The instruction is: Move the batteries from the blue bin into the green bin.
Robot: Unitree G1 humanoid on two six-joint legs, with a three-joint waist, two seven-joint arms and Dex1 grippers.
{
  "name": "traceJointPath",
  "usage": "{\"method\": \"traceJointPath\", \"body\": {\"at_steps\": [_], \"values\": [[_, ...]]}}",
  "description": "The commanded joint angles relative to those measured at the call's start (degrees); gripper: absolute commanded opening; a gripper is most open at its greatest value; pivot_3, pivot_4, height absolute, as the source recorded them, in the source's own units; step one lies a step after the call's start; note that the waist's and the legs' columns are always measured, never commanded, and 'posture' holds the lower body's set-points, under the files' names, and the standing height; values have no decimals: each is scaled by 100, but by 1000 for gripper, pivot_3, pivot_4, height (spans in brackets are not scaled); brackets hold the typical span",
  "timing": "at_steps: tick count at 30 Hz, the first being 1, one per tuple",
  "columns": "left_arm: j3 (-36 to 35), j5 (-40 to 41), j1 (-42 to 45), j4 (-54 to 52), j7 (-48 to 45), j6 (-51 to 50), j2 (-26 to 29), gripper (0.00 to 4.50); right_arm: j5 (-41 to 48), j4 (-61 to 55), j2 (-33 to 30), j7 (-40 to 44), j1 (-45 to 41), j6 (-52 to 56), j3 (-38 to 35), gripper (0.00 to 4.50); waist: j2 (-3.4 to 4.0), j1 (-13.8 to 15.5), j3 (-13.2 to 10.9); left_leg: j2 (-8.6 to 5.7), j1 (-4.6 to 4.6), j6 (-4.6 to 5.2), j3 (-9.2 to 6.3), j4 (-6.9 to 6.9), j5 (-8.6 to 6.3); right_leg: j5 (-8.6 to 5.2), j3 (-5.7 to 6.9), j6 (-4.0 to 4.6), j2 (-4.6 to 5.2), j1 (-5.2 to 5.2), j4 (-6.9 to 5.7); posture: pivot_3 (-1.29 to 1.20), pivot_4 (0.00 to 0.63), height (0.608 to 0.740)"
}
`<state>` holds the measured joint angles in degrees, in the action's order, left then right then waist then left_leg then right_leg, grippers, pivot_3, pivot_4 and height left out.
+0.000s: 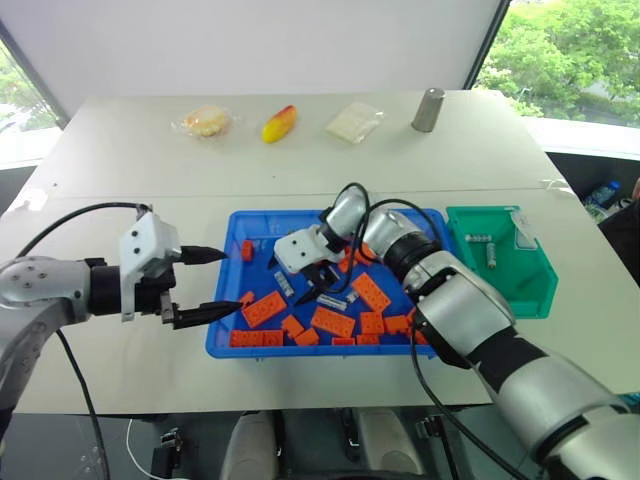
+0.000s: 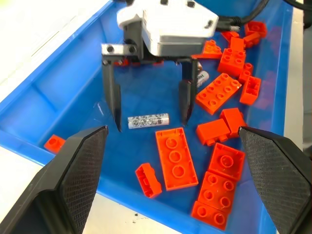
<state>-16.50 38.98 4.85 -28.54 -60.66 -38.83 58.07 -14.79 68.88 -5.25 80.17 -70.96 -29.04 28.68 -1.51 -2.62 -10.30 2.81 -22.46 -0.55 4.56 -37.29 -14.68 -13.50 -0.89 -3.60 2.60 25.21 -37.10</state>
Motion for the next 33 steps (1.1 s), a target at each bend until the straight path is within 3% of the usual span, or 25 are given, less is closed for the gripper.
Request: {"method": "traceJointPath", "body": {"at_steps": [1,4,7,13,17,25,28,33], "values": [[-207,97,-10,-191,85,1,11,4500,-160,180,43,-95,-63,-68,-27,4477,0,0,0,0,2,0,0,1,0,0,0,0,0,-1,0,0,150,740],[-194,97,-17,-193,110,10,7,4500,-89,194,106,35,-37,-27,-118,3647,0,0,0,0,3,0,-1,1,0,0,-1,0,0,-2,0,0,150,740],[-143,75,27,-133,110,44,8,4500,-90,166,134,88,-11,-53,-155,2284,0,-7,0,0,3,0,-1,1,0,0,-1,0,0,-1,0,0,150,740],[26,66,187,-72,129,59,-45,4500,9,24,29,-77,-35,144,-374,2250,0,-3,0,1,3,0,-2,3,0,0,-1,0,0,-1,0,0,150,740],[109,60,199,-106,171,65,-149,4500,475,-683,-545,73,-30,687,-887,2250,2,20,-2,-1,-1,-1,-2,2,0,0,-1,0,3,0,0,0,150,740],[390,36,499,-92,405,137,-495,4500,1738,-4991,-3282,661,1443,4384,-2361,2250,0,164,-3,-10,-11,1,-4,2,-1,0,-2,-2,19,0,15,0,150,740],[614,-29,723,48,294,227,-535,4500,1725,-5519,-4476,551,2237,4671,-2852,2250,0,221,-4,-11,-13,1,-1,3,-1,-2,6,-1,10,1,18,0,150,740],[894,-197,1051,365,172,410,-621,4500,1680,-5728,-5395,9,3300,4944,-3268,2250,-1,78,-5,-6,6,2,15,3,-1,-7,-13,7,-4,-4,27,0,150,740]]}}
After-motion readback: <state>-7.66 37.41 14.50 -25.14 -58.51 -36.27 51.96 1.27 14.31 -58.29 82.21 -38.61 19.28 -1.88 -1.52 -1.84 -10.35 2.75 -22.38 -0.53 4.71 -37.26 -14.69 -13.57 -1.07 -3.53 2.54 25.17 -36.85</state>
